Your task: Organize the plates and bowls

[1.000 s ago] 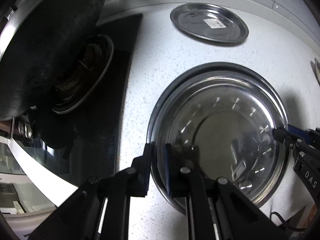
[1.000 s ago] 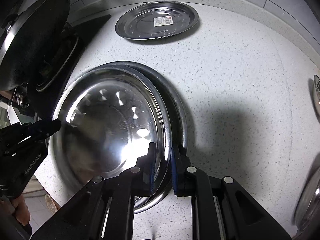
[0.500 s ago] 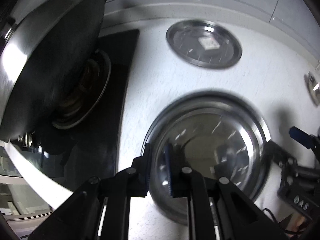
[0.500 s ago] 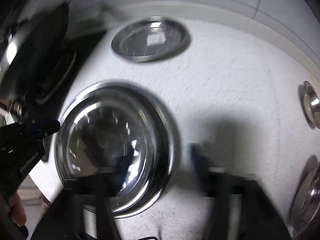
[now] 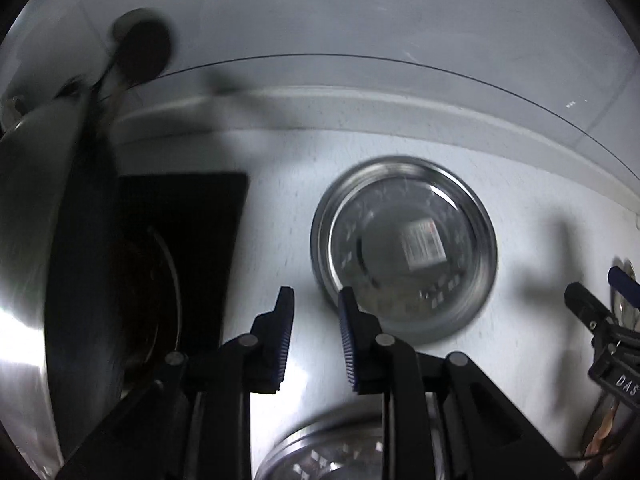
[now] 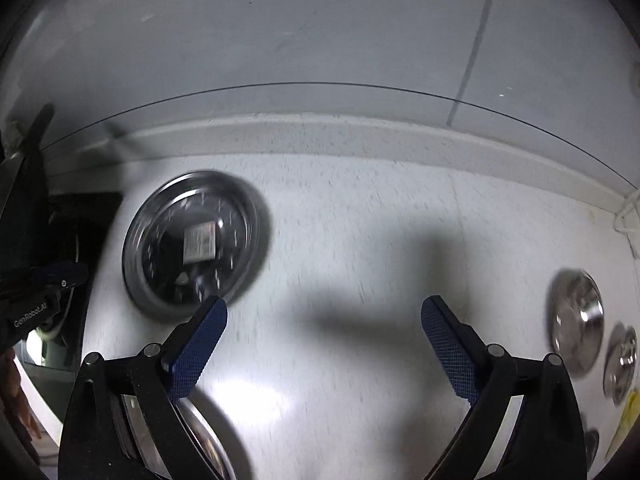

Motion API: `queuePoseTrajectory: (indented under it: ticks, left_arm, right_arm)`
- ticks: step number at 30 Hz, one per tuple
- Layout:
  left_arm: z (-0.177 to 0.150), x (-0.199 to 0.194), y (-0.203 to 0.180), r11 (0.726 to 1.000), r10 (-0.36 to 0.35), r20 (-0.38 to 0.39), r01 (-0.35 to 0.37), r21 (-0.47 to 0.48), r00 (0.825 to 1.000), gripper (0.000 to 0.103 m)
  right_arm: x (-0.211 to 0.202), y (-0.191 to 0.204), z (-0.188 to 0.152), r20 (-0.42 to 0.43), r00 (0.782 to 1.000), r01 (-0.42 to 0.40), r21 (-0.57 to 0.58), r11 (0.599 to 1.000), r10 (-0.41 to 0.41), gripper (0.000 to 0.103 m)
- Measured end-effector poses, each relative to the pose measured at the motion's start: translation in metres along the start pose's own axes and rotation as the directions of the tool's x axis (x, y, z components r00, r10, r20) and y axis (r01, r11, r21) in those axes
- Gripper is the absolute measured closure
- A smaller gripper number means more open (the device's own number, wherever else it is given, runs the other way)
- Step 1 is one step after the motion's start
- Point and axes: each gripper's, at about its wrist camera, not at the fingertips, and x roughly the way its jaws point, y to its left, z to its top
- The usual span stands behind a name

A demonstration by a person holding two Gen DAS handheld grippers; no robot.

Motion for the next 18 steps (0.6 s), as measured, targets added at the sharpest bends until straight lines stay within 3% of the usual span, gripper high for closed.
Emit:
queuePoseTrajectory:
  ticks: [6, 18]
  left_arm:
    - [0.023, 0.027, -0.006, 0.999, 0.028, -0.022, -0.028, 0.018, 0.999, 0.081]
    - [0.034, 0.07, -0.004, 0.996, 0.071, -0.062, -0.068, 0.053, 0.996, 0.081]
  right_arm:
    - [0.039, 0.017, 0.026, -0.042, 0.999, -0.019, -0.025, 1.0, 0.018, 0.008]
    - [0.08, 0.04, 0.04, -0.104, 0.994, -0.027, -0.056, 0.998, 0.021, 0.008]
